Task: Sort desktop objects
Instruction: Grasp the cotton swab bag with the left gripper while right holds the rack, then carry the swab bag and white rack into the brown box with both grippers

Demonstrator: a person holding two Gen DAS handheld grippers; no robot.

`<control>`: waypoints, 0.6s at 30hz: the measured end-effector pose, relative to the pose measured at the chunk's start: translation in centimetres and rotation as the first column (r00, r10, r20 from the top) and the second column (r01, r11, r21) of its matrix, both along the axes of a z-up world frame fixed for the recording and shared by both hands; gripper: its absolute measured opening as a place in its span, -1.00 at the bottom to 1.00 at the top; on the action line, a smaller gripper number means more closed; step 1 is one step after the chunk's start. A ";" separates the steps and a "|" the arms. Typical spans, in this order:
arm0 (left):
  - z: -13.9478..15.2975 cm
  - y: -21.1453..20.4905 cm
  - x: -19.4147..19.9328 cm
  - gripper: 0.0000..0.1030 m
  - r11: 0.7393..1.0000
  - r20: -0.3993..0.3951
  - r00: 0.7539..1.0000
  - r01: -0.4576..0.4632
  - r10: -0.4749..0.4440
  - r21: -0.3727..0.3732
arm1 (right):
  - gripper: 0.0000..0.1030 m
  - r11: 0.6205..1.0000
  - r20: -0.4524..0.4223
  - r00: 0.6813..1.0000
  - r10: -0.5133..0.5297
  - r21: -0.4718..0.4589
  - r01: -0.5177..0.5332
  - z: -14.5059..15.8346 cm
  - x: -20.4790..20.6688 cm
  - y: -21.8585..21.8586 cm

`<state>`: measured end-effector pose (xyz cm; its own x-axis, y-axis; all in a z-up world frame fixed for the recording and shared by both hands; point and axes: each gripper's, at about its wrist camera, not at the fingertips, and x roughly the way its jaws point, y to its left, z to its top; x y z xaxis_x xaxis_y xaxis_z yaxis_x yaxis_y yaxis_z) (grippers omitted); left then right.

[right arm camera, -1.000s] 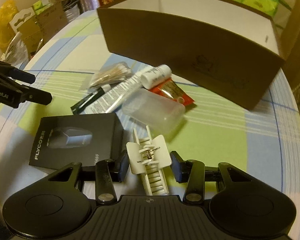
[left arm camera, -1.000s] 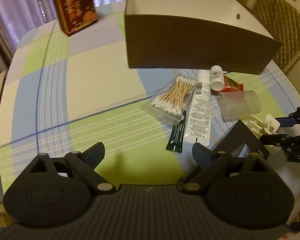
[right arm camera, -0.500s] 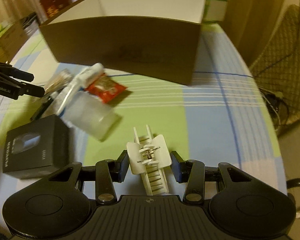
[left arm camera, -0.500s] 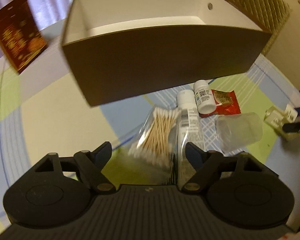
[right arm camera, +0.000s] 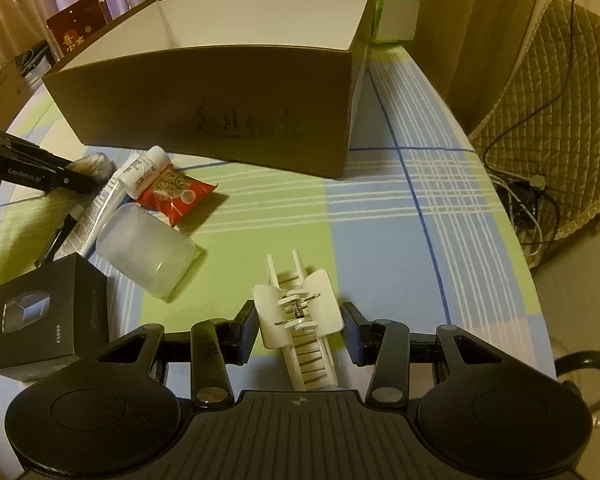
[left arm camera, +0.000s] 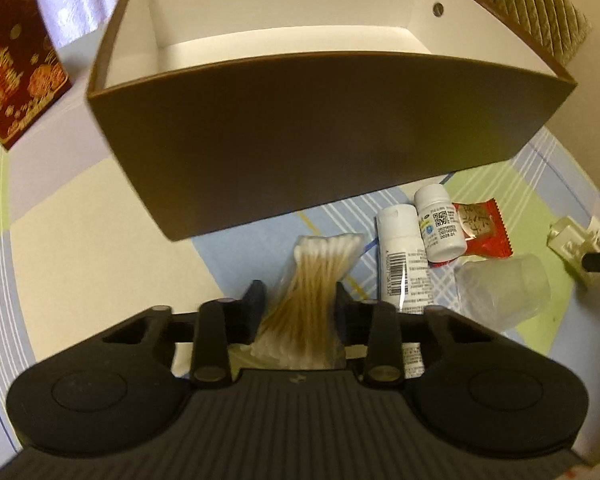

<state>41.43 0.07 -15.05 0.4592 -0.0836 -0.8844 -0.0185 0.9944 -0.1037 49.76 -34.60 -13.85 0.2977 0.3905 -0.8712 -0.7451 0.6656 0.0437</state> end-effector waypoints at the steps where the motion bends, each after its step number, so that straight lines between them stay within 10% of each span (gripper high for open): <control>1: 0.0 0.0 -0.3 -0.52 1.000 0.000 1.000 -0.003 0.003 0.003 | -0.20 1.000 0.002 1.000 0.003 -0.003 -0.003 0.0 0.0 0.1; 18: 2.1 0.7 -4.6 -0.67 0.993 -0.024 0.995 -0.090 0.092 0.082 | -0.20 1.000 0.018 1.000 0.014 -0.013 -0.014 0.1 -1.0 0.7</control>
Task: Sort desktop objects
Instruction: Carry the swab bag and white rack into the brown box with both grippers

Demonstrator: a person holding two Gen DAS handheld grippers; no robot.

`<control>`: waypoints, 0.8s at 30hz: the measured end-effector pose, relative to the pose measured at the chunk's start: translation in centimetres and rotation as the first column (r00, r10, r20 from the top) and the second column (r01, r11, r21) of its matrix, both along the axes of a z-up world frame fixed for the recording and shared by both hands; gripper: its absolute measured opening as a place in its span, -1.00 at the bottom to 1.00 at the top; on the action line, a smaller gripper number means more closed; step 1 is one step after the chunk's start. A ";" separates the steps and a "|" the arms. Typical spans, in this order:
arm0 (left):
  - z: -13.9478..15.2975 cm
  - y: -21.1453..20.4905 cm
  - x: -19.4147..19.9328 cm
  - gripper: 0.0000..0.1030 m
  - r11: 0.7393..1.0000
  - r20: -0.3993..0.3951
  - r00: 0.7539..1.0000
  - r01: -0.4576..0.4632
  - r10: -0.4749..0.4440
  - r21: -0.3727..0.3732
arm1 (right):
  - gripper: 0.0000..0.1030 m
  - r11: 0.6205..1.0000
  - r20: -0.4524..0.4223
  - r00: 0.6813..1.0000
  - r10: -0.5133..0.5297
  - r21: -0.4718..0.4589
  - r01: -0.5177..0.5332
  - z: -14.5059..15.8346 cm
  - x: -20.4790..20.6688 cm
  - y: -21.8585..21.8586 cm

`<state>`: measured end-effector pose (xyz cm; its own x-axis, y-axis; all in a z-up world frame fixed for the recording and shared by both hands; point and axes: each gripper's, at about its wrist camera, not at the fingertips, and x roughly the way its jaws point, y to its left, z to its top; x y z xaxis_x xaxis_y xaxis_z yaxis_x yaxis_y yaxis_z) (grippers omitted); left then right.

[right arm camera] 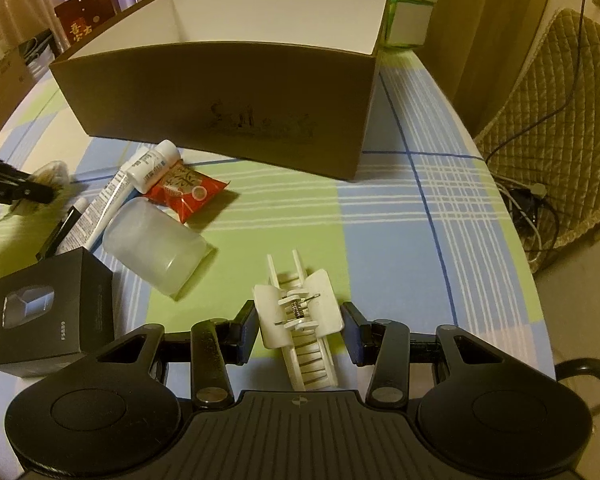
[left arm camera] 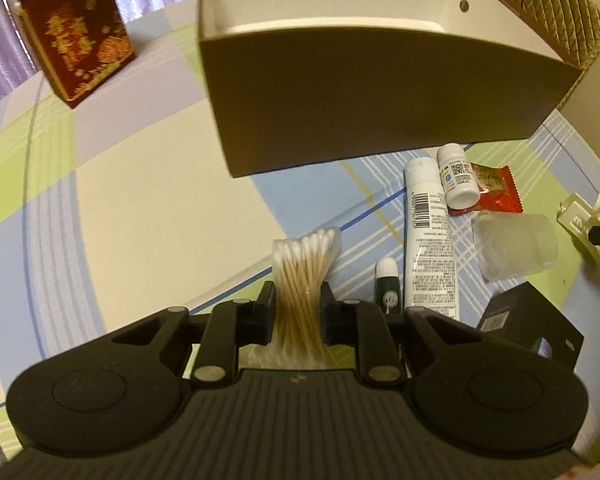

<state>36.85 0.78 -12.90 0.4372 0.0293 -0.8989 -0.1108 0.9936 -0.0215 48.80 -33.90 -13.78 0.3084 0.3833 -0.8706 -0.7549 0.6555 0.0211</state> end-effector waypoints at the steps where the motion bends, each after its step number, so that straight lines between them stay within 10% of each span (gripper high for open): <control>1: 0.4 0.1 -0.3 -0.67 1.000 0.004 1.000 -0.004 0.004 0.003 | -0.20 1.000 0.002 1.000 -0.001 0.004 0.001 0.1 0.0 0.0; 24: 10.5 0.0 3.2 -0.67 0.998 0.231 0.973 0.032 -0.017 -0.063 | -0.21 0.962 0.077 0.994 0.076 0.257 -0.093 10.5 3.0 3.0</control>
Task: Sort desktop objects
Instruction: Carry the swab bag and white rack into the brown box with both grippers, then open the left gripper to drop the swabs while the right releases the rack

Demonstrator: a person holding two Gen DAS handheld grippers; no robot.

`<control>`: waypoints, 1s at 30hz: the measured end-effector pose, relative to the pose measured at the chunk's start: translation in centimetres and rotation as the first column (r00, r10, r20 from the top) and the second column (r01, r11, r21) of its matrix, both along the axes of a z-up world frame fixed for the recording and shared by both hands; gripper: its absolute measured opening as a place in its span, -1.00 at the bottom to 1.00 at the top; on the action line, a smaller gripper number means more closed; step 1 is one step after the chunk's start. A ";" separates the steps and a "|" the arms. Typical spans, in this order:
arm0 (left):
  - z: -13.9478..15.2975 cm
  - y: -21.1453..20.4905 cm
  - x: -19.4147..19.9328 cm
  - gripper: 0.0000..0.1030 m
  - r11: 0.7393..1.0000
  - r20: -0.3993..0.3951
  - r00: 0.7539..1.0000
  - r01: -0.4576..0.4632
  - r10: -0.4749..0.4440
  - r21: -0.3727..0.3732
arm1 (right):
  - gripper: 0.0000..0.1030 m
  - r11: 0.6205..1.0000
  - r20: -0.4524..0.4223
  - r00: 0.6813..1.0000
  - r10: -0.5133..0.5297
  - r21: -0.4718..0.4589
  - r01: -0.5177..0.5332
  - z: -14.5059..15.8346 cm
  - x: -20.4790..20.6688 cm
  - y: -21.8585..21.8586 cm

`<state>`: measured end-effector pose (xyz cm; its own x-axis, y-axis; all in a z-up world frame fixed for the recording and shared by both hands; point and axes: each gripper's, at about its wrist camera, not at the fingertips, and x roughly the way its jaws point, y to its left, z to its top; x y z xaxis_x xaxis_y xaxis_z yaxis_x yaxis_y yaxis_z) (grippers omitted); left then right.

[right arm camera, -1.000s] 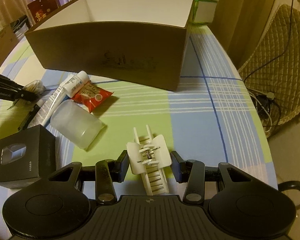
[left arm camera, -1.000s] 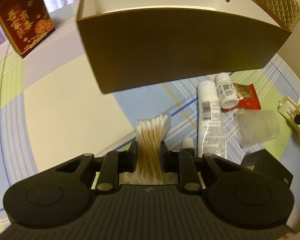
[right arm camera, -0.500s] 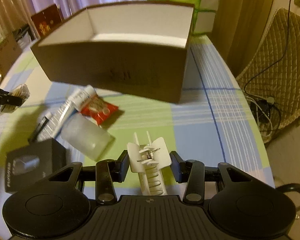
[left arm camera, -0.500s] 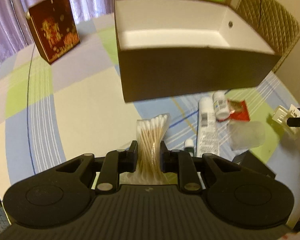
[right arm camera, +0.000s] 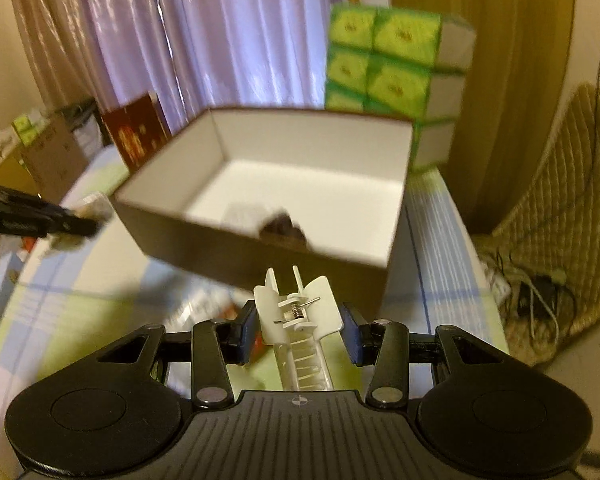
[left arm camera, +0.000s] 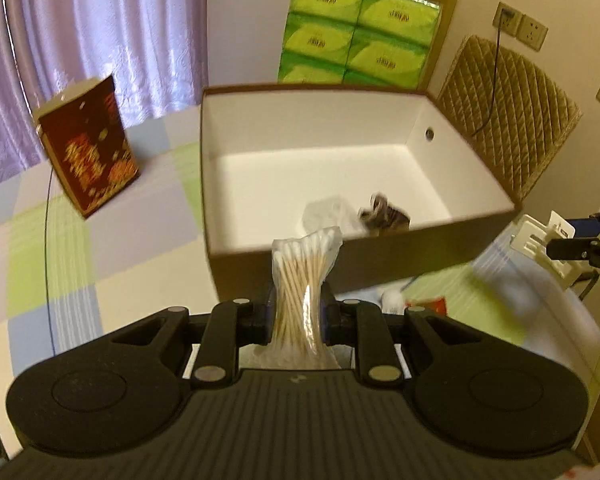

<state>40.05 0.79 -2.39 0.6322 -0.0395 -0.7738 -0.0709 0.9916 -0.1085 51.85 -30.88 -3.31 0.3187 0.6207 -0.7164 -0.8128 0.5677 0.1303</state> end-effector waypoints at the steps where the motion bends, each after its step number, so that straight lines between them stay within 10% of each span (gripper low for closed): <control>1: 0.3 0.0 0.8 -0.67 1.000 0.007 1.000 0.002 -0.002 -0.007 | -0.21 1.000 0.005 1.000 0.004 0.016 -0.004 0.5 0.3 0.4; 12: 0.1 0.2 8.9 -0.67 0.997 -0.031 0.999 -0.037 0.036 -0.060 | -0.22 0.999 0.050 0.999 0.002 0.052 -0.004 1.5 5.2 6.8; 30: -7.5 0.3 15.8 -0.56 0.993 -0.253 0.962 -0.113 0.098 -0.044 | -0.22 0.989 -0.018 0.997 -0.076 -0.131 0.073 -5.9 10.1 11.4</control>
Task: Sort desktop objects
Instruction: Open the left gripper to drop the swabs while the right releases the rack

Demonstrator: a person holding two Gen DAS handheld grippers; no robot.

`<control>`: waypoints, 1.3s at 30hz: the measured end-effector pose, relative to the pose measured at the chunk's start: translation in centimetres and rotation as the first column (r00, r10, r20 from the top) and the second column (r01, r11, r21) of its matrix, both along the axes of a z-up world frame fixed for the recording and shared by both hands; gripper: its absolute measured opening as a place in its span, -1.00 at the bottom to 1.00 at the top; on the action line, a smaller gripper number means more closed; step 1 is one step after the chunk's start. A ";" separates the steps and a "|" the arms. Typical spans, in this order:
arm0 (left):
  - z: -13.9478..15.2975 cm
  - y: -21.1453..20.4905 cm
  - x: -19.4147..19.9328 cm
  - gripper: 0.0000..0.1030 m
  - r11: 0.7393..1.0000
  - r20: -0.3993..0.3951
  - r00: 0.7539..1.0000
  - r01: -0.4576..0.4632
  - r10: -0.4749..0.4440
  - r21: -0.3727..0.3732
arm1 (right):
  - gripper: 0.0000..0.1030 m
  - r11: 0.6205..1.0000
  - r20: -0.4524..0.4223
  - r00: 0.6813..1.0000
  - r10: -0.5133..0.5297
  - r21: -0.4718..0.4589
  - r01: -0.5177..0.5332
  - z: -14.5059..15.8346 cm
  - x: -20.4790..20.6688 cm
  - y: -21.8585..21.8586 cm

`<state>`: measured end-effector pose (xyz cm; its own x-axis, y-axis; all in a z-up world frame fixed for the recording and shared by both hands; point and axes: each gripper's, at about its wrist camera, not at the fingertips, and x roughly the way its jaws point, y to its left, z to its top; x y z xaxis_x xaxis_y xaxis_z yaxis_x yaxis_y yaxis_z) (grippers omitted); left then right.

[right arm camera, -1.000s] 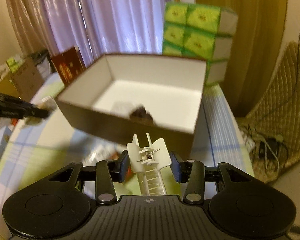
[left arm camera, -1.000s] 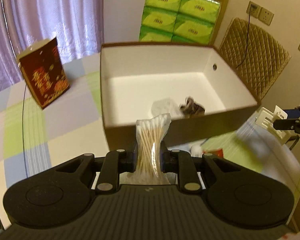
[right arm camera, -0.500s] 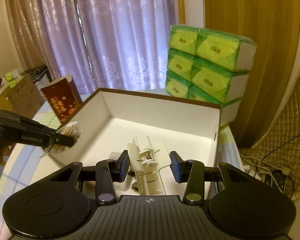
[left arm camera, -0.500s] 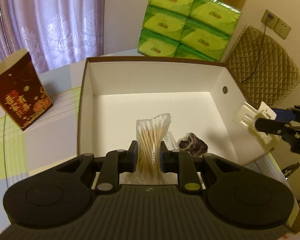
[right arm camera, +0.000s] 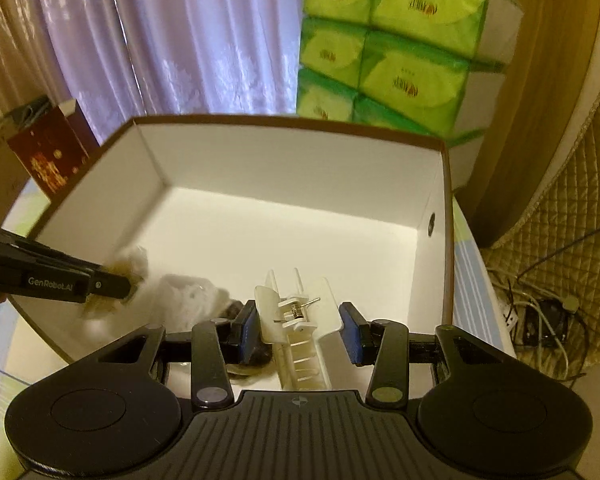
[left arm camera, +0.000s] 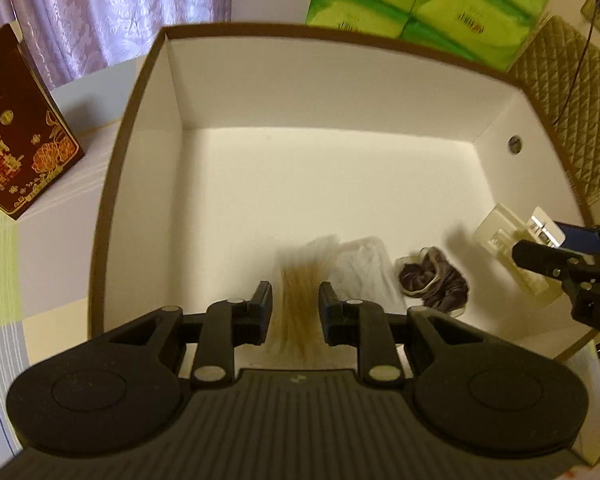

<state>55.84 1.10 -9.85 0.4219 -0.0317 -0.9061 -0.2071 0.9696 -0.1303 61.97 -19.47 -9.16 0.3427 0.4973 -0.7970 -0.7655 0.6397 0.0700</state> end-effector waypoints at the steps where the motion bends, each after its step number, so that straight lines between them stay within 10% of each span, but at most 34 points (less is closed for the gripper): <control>1: -0.2 0.0 0.0 -0.55 1.000 -0.007 1.000 0.003 -0.003 0.009 | -0.21 1.000 0.002 1.000 0.002 -0.007 -0.002 -0.2 0.0 0.1; 15: -0.3 0.0 -0.5 -0.09 0.999 -0.012 1.000 0.020 -0.019 0.048 | -0.21 0.997 0.011 0.999 0.035 -0.071 -0.034 -1.5 0.2 1.0; 21: 0.0 -0.7 -0.9 0.24 0.997 0.001 0.998 0.059 -0.059 0.054 | 0.62 0.994 0.064 0.994 0.087 -0.077 -0.082 -1.1 -1.0 1.3; 39: 3.3 -2.3 -3.1 0.82 0.990 0.060 0.996 0.059 -0.067 0.126 | 0.96 0.994 0.045 0.995 0.092 -0.058 -0.090 1.5 -2.9 -0.3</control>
